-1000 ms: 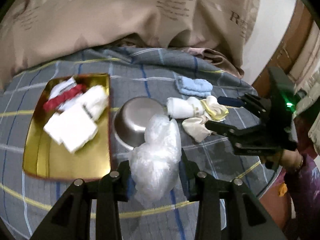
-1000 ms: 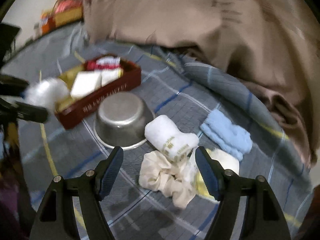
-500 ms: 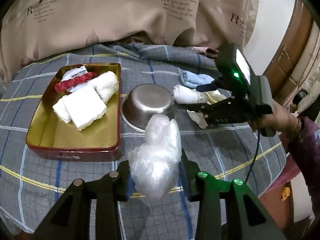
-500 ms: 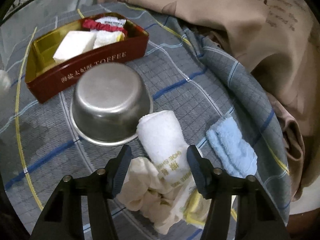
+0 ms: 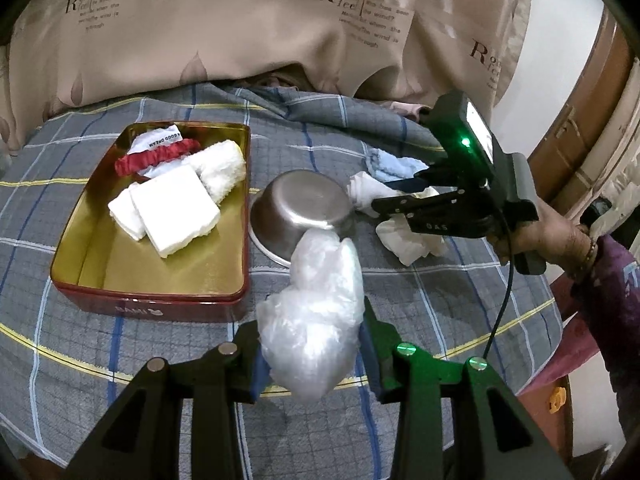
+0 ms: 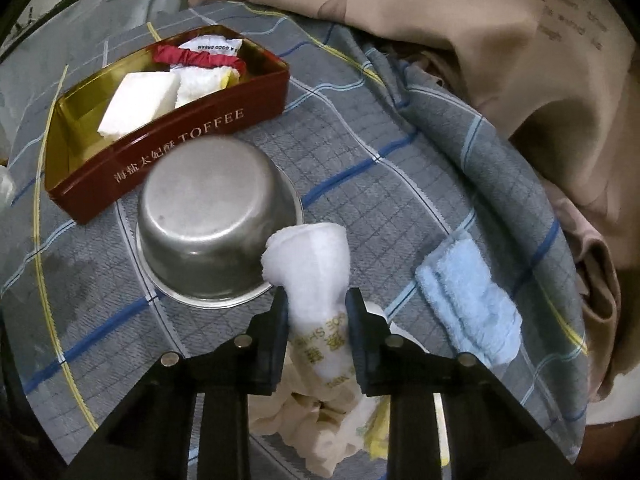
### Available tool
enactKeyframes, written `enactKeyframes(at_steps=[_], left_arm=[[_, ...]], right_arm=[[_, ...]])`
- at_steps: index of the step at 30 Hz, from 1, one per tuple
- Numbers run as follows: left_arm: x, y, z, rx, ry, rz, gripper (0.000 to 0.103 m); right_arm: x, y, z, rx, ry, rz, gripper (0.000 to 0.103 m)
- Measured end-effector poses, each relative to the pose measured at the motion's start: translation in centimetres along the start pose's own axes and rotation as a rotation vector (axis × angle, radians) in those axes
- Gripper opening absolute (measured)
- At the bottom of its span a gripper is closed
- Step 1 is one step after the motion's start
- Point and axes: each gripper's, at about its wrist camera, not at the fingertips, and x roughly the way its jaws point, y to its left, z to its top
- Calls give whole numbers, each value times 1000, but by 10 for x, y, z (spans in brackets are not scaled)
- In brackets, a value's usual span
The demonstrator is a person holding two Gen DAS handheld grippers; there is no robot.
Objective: Organize soft objects
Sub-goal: 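Lift the plastic bag and white towel toward the tin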
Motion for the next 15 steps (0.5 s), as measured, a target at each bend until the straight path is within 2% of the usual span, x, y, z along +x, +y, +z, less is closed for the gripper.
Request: enactKeyframes(at_steps=[9,15], left_arm=[[-5,0,-1,-7,-13,10,38],[-13,10,-1,-11,-30,39,38]], right_arm=[[-53,3,-18,183,-175,3,23],[-94,46,-37,319,-334,77,23]])
